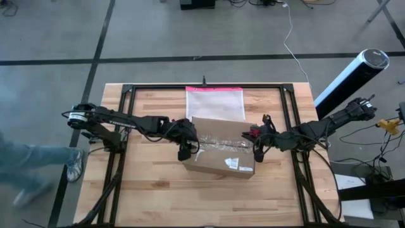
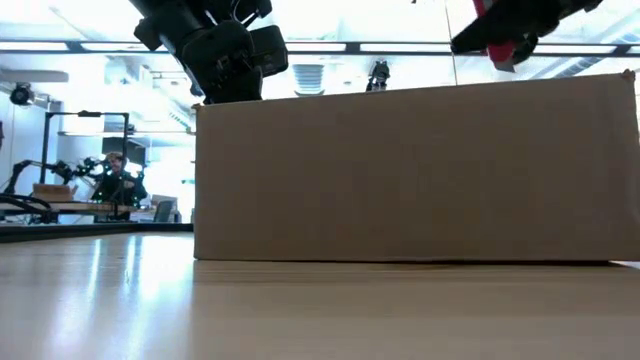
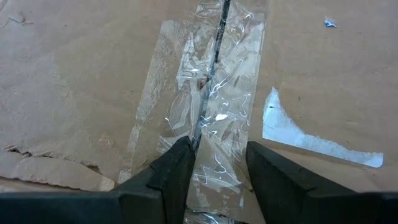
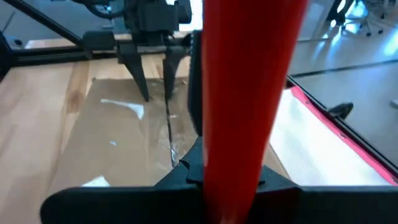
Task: Unpack boxes
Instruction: Open the cardboard box using the box cutter
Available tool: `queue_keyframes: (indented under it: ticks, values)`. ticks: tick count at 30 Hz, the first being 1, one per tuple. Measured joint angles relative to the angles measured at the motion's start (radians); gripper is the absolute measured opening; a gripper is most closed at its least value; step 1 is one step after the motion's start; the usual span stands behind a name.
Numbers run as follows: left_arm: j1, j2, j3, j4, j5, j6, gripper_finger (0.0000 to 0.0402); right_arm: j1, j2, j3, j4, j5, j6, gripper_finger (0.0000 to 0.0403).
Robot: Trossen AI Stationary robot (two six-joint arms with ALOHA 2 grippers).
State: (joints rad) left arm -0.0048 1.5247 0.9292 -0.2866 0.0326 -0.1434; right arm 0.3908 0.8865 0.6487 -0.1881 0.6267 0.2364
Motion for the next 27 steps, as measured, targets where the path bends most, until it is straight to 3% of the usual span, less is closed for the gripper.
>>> queue_keyframes:
  ticks: [11,27]
  values:
    - [0.000,-0.001,0.017,-0.010,0.003,0.014,0.0149,0.049,0.013,-0.042,-0.029,-0.026,0.091,0.0005]
    - [0.000,-0.001,0.017,-0.012,0.003,0.007,0.0149,0.063,0.013,-0.164,0.069,0.004,0.211,0.0005]
